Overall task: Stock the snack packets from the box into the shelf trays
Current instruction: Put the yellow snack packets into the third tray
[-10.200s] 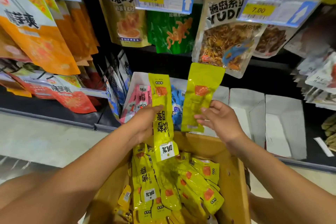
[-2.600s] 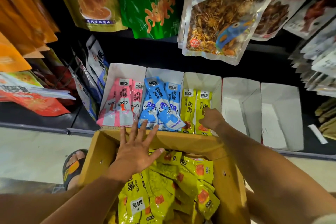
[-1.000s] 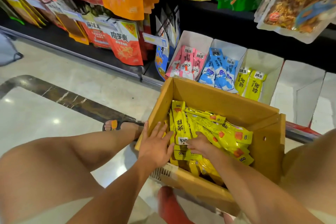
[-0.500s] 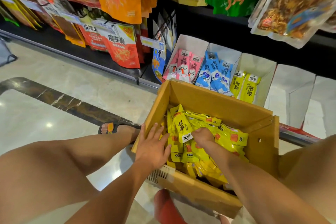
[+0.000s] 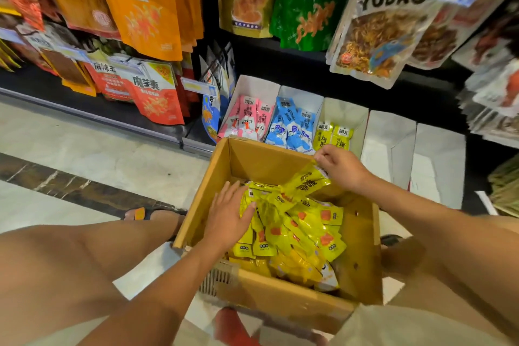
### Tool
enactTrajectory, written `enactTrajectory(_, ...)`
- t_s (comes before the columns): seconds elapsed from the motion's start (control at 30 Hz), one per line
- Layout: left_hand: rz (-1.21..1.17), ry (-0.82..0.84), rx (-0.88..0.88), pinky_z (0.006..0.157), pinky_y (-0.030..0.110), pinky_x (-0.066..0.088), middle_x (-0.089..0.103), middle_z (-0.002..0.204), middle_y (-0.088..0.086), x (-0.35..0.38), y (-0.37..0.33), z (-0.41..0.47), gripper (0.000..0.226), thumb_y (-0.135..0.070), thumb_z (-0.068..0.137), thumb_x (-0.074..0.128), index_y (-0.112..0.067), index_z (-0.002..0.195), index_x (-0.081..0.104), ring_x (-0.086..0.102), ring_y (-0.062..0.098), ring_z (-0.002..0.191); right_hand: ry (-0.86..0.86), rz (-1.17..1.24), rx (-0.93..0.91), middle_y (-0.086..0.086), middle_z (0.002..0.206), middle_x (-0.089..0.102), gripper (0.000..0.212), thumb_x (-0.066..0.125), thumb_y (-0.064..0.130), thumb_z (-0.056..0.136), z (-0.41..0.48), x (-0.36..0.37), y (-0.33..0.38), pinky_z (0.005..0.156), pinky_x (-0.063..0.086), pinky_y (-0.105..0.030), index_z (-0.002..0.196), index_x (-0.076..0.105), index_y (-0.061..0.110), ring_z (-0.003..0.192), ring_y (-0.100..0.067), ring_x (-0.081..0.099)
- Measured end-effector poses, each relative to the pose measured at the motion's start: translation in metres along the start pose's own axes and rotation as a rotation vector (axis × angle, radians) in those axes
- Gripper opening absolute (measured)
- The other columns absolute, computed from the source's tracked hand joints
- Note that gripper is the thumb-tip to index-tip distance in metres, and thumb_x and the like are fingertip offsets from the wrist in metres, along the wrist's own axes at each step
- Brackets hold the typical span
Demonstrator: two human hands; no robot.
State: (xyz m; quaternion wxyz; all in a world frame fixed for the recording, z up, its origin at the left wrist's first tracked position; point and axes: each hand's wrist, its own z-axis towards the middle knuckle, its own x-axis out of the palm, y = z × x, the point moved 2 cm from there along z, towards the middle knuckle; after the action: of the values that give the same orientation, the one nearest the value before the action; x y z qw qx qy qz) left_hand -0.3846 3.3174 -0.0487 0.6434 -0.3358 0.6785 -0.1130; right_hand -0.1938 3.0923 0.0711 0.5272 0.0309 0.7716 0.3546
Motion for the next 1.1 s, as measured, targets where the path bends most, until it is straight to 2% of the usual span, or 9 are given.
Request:
enactTrajectory(0.13, -0.411, 0.144, -0.031, 0.122, 0.038, 0.026, 0.027, 0.165, -0.013, -0.001, -0.046, 0.011, 0.074, -0.073, 0.089, 0.057, -0.047, 0.153, 0.034, 0.02, 0.005, 0.153, 0.04, 0.109, -0.107, 0.007, 0.072, 0.059, 0.02, 0.052, 0.029, 0.103, -0.018, -0.03, 0.01, 0.059, 0.042, -0.025, 0.094, 0.065, 0.017, 0.06, -0.006, 0.051)
enactTrajectory(0.27, -0.785, 0.38, -0.02, 0.094, 0.009, 0.044, 0.059, 0.138, -0.016, 0.014, -0.081, 0.008, 0.053, -0.029, 0.093, 0.075, -0.034, 0.14, 0.052, 0.059, -0.008, 0.119, 0.084, 0.235, -0.154, -0.012, 0.082, 0.065, 0.021, 0.054, 0.032, 0.103, -0.025, -0.025, 0.003, 0.068, 0.049, -0.034, 0.095, 0.068, 0.019, 0.071, -0.016, 0.058)
enactTrajectory(0.3, -0.851, 0.43, -0.018, 0.088, 0.012, 0.05, 0.067, 0.128, -0.013, 0.018, -0.087, 0.007, 0.042, -0.017, 0.095, 0.073, -0.028, 0.133, 0.058, 0.064, -0.004, 0.113, 0.099, 0.254, -0.155, -0.014, 0.088, 0.068, 0.021, 0.054, 0.032, 0.102, -0.024, -0.021, 0.002, 0.073, 0.052, -0.038, 0.097, 0.07, 0.019, 0.079, -0.023, 0.063)
enactTrajectory(0.4, -0.875, 0.484, 0.006, 0.075, 0.02, 0.056, 0.079, 0.099, -0.008, 0.026, -0.096, 0.005, 0.02, -0.003, 0.098, 0.065, -0.017, 0.113, 0.07, 0.073, 0.004, 0.091, 0.139, 0.314, -0.144, 0.0, 0.098, 0.073, 0.019, 0.056, 0.03, 0.102, -0.022, -0.011, 0.001, 0.084, 0.053, -0.029, 0.1, 0.072, 0.02, 0.095, -0.012, 0.068)
enactTrajectory(0.53, -0.864, 0.457, 0.021, 0.075, 0.023, 0.056, 0.079, 0.097, -0.005, 0.028, -0.098, 0.007, 0.017, -0.004, 0.1, 0.063, -0.013, 0.111, 0.072, 0.074, 0.007, 0.088, 0.124, 0.363, -0.125, 0.0, 0.104, 0.073, 0.022, 0.056, 0.027, 0.102, -0.018, -0.006, 0.0, 0.088, 0.052, -0.025, 0.105, 0.073, 0.014, 0.101, -0.011, 0.067)
enactTrajectory(0.67, -0.824, 0.318, -0.01, 0.082, 0.032, 0.057, 0.08, 0.099, -0.006, 0.027, -0.081, 0.018, 0.015, -0.012, 0.099, 0.068, -0.018, 0.112, 0.072, 0.074, 0.009, 0.093, 0.084, 0.473, -0.033, 0.015, 0.1, 0.068, 0.023, 0.053, 0.031, 0.103, -0.01, 0.002, -0.003, 0.076, 0.055, -0.019, 0.109, 0.071, 0.018, 0.092, 0.005, 0.063)
enactTrajectory(0.77, -0.847, 0.196, -0.08, 0.085, 0.037, 0.057, 0.08, 0.101, -0.003, 0.024, -0.059, 0.026, 0.018, -0.01, 0.098, 0.067, -0.024, 0.109, 0.073, 0.075, 0.014, 0.095, 0.115, 0.48, 0.075, 0.009, 0.108, 0.068, 0.026, 0.048, 0.039, 0.104, -0.008, 0.015, -0.019, 0.08, 0.059, -0.035, 0.113, 0.066, 0.022, 0.101, -0.01, 0.066)
enactTrajectory(0.97, -0.858, 0.084, -0.163, 0.091, 0.038, 0.059, 0.079, 0.107, -0.004, 0.022, -0.014, 0.034, 0.02, -0.009, 0.1, 0.064, -0.016, 0.117, 0.071, 0.074, 0.017, 0.104, 0.257, 0.305, 0.251, -0.002, 0.112, 0.068, 0.035, 0.043, 0.05, 0.103, -0.016, 0.05, -0.067, 0.086, 0.057, -0.046, 0.115, 0.063, 0.024, 0.101, -0.023, 0.067)
enactTrajectory(1.1, -0.903, 0.046, -0.213, 0.078, 0.025, 0.059, 0.079, 0.102, -0.008, 0.024, -0.003, 0.036, 0.019, -0.008, 0.101, 0.062, -0.017, 0.115, 0.07, 0.075, 0.012, 0.099, 0.314, 0.186, 0.416, -0.007, 0.099, 0.07, 0.031, 0.051, 0.045, 0.102, -0.02, 0.079, -0.101, 0.068, 0.053, -0.037, 0.113, 0.065, 0.021, 0.09, -0.027, 0.069)
